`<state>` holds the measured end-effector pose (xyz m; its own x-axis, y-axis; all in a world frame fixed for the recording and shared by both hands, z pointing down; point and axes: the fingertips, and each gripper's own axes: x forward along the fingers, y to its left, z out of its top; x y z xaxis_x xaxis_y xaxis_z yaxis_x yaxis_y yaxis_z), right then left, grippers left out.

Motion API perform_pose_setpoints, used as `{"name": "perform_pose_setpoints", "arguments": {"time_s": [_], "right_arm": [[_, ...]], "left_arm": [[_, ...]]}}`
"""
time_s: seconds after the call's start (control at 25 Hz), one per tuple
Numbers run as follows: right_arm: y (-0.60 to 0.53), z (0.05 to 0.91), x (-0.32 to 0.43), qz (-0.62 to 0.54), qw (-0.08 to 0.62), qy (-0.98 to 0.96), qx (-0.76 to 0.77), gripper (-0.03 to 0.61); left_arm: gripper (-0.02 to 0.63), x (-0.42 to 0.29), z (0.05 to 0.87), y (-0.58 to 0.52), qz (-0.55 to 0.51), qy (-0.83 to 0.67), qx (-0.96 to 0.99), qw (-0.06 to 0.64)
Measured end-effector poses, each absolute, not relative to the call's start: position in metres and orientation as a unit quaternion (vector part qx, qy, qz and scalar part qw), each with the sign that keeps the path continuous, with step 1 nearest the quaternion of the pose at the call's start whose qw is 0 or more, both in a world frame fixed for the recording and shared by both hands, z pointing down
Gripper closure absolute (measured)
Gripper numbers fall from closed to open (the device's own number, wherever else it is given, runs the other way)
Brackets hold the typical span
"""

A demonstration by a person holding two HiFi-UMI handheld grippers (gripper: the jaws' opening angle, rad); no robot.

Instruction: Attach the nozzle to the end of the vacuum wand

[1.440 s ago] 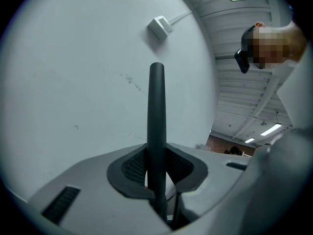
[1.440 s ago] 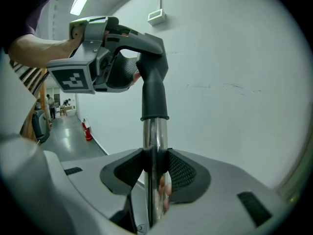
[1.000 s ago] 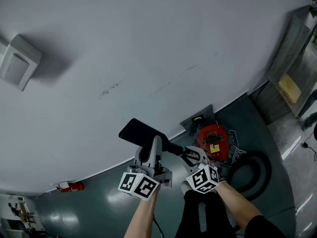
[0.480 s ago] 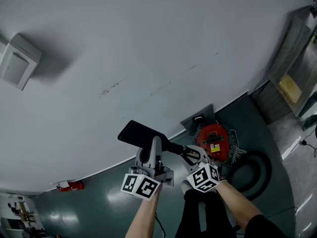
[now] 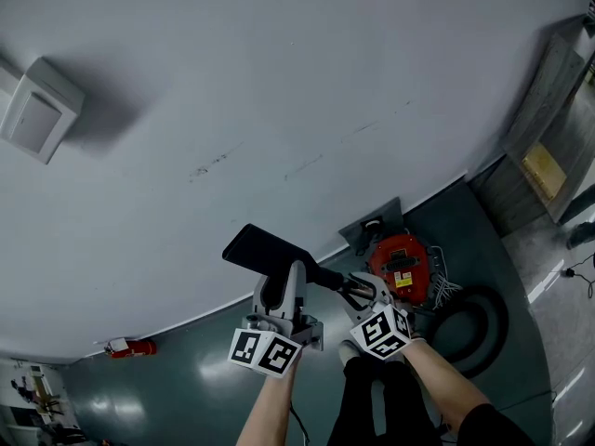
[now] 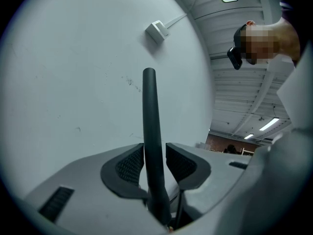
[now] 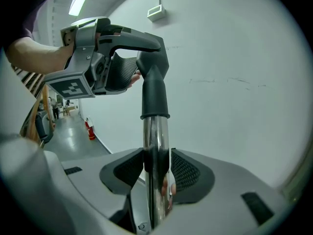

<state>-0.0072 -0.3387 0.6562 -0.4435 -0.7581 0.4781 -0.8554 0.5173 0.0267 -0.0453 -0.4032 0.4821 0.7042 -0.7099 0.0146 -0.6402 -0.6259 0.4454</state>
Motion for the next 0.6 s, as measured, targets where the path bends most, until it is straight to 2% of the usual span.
{"name": "perform_pose_setpoints", "arguments": {"time_s": [0.32,0.6], "right_arm": [[-0.333,0.640,0.000,0.108,0.199,-0.846,0.483,0.408],[-0.322,0.594,0.016,0.140,0.127,-0.845,0.500,0.410]], "left_arm": [[0.476,-0.054,0.488,-0.394,-0.069,-0.385,0.895,0.215],[0.476,-0.071,0.489,-0.367,-0.047,-0.401,0.886,0.226]]}}
